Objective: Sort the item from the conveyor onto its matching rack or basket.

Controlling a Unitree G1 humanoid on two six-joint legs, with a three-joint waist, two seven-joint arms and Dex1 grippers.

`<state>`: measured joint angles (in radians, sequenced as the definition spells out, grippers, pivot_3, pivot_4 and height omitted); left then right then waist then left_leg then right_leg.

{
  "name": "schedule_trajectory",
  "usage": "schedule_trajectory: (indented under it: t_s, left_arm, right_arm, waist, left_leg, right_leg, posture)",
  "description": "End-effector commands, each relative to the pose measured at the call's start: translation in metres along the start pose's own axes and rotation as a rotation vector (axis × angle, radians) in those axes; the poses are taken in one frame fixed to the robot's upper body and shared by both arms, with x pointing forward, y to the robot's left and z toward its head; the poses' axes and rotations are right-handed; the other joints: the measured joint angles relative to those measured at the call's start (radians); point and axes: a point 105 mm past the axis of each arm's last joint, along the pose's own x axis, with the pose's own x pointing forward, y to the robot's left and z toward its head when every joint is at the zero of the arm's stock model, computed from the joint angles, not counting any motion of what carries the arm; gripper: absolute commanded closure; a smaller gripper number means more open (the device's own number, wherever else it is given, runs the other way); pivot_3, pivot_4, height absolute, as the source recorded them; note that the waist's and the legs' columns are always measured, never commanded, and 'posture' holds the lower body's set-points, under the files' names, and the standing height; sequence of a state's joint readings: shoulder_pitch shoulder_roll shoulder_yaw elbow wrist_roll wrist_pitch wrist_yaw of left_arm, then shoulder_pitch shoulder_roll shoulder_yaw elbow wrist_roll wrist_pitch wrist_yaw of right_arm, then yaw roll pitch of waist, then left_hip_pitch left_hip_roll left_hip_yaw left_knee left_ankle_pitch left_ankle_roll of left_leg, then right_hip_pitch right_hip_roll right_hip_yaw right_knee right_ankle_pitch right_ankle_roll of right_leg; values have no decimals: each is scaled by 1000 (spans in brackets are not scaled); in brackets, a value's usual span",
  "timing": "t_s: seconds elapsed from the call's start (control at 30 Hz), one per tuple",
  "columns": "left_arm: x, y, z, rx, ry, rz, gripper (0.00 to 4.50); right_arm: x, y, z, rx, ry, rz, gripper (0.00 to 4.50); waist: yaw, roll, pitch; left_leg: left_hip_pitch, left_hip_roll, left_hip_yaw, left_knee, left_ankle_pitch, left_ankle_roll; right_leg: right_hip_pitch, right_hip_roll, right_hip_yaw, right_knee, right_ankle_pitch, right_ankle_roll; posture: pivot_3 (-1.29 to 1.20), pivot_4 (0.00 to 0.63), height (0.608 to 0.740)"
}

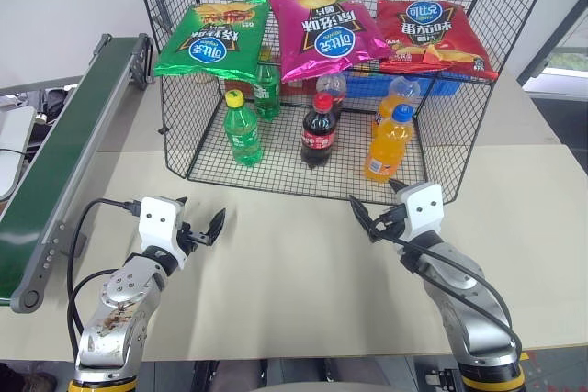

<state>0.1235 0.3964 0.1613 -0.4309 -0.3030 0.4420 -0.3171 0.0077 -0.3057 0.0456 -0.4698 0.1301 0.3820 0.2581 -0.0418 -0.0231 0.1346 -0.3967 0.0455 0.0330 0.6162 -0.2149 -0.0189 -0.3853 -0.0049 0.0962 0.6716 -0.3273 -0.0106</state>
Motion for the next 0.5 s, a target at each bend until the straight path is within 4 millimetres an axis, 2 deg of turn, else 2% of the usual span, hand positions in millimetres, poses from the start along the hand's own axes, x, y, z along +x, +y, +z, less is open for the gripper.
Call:
schedule_trajectory:
  t_s: [0.03, 0.5]
  left_arm:
    - [-5, 2, 12, 25, -37, -3, 54]
    - [-16, 8, 21, 57, -54, -16, 54]
  right_arm:
    - [-1, -4, 14, -30, -61, -5, 0]
    - [-1, -5, 15, -45, -72, 18, 0]
  waist:
    - [0, 0, 0]
    - [0, 0, 0]
  left_leg:
    - [0, 0, 0, 0, 0, 0]
    - [1, 0, 0, 0, 0, 0]
  right_leg:
    - [0, 0, 0, 0, 0, 0]
    - [0, 0, 0, 1, 0, 0]
  posture:
    - [0, 150, 740]
    - [0, 150, 740]
